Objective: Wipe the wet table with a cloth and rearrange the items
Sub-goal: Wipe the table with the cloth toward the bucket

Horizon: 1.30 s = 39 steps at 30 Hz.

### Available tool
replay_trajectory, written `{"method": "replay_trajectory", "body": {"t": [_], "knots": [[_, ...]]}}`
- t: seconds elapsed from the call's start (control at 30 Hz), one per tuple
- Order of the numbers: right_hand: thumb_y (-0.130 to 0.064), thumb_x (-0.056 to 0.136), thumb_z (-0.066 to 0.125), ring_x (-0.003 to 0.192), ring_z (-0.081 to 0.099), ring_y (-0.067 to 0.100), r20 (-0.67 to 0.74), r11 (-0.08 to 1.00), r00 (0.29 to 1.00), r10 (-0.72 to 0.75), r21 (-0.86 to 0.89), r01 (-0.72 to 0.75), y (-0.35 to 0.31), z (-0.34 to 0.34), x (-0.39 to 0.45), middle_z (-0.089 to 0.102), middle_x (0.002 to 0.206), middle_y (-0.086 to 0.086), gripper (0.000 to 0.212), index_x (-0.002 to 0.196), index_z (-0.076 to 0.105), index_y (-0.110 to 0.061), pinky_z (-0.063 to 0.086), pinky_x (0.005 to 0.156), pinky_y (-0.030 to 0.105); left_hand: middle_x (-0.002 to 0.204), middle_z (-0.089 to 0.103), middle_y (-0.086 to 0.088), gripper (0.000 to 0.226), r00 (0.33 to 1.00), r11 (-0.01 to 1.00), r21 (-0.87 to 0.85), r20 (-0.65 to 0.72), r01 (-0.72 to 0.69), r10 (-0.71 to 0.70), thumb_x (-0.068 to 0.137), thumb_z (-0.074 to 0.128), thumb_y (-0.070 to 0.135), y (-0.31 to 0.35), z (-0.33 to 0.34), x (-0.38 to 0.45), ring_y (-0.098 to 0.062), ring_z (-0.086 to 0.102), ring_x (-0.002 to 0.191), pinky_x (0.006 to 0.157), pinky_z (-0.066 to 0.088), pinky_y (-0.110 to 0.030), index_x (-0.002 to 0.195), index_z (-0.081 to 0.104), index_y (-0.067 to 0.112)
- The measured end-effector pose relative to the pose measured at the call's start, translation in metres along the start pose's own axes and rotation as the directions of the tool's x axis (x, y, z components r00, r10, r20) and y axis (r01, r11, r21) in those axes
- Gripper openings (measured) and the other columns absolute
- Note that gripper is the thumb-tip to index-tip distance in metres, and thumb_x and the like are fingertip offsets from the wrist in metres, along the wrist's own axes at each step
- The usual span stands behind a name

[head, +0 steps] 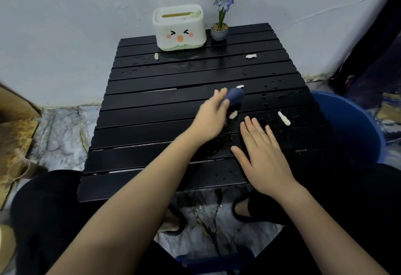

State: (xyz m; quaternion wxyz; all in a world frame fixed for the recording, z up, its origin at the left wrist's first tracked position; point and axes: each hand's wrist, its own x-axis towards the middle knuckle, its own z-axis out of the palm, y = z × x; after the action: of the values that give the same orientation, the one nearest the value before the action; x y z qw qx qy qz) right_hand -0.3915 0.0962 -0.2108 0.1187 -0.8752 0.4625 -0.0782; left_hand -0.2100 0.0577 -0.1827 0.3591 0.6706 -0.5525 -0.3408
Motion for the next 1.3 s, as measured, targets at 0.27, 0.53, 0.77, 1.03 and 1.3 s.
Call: {"method": "replay_trajectory", "body": {"t": [0.27, 0.53, 0.77, 1.03, 1.3], "knots": [[-0.052, 0.104, 0.022, 0.156, 0.005, 0.018, -0.009, 1.0, 1.0, 0.004, 0.001, -0.004, -0.001, 0.001, 0.0, 0.015, 0.168, 0.008, 0.07, 0.158, 0.021, -0.007, 0.004, 0.128, 0.041, 0.151, 0.036, 0.005, 0.046, 0.975, 0.997, -0.004, -0.208, 0.075, -0.074, 0.104, 0.046, 0.015, -0.041, -0.114, -0.091, -0.006, 0.031, 0.145, 0.111, 0.023, -0.005, 0.15, 0.041, 0.011], [-0.053, 0.104, 0.024, 0.157, 0.003, 0.017, -0.002, 1.0, 1.0, 0.018, 0.006, -0.018, -0.001, 0.002, 0.0, 0.014, 0.168, 0.007, 0.071, 0.159, 0.02, -0.008, 0.003, 0.128, 0.041, 0.165, 0.005, 0.02, 0.057, 1.0, 0.954, 0.299, -0.005, 0.029, -0.029, 0.098, 0.047, 0.044, -0.09, -0.133, -0.166, 0.001, -0.008, 0.151, 0.124, -0.002, -0.032, 0.15, 0.026, 0.05], [-0.051, 0.104, 0.025, 0.157, 0.003, 0.017, 0.004, 1.0, 1.0, 0.019, 0.019, -0.019, -0.003, -0.001, -0.001, 0.013, 0.168, 0.007, 0.07, 0.159, 0.019, -0.007, 0.003, 0.128, 0.041, 0.164, 0.017, -0.017, 0.058, 0.993, 0.72, 0.686, 0.029, -0.101, 0.112, 0.106, 0.03, 0.035, -0.077, -0.067, -0.101, -0.035, 0.006, 0.154, 0.123, 0.01, -0.045, 0.156, 0.022, 0.007], [-0.048, 0.105, 0.032, 0.157, 0.004, 0.016, -0.016, 0.998, 1.0, 0.003, 0.069, -0.001, 0.007, -0.005, -0.008, 0.014, 0.168, 0.008, 0.069, 0.158, 0.021, -0.006, 0.005, 0.128, 0.036, 0.164, 0.021, -0.015, 0.053, 0.94, 0.769, 0.542, 0.216, -0.339, 0.262, 0.108, 0.032, 0.028, -0.021, 0.012, -0.005, -0.032, 0.006, 0.154, 0.124, 0.005, -0.039, 0.154, 0.026, 0.004], [-0.03, 0.105, 0.048, 0.154, 0.019, 0.015, -0.097, 0.99, 0.995, 0.011, 0.141, 0.003, 0.03, -0.023, -0.033, 0.032, 0.163, 0.004, 0.054, 0.153, 0.039, -0.008, 0.019, 0.125, 0.039, 0.16, 0.033, -0.009, 0.046, 0.912, 0.926, 0.199, 0.328, -0.321, 0.245, 0.106, 0.041, 0.018, 0.018, 0.041, 0.031, -0.024, 0.012, 0.154, 0.124, 0.012, -0.033, 0.151, 0.038, 0.009]]}}
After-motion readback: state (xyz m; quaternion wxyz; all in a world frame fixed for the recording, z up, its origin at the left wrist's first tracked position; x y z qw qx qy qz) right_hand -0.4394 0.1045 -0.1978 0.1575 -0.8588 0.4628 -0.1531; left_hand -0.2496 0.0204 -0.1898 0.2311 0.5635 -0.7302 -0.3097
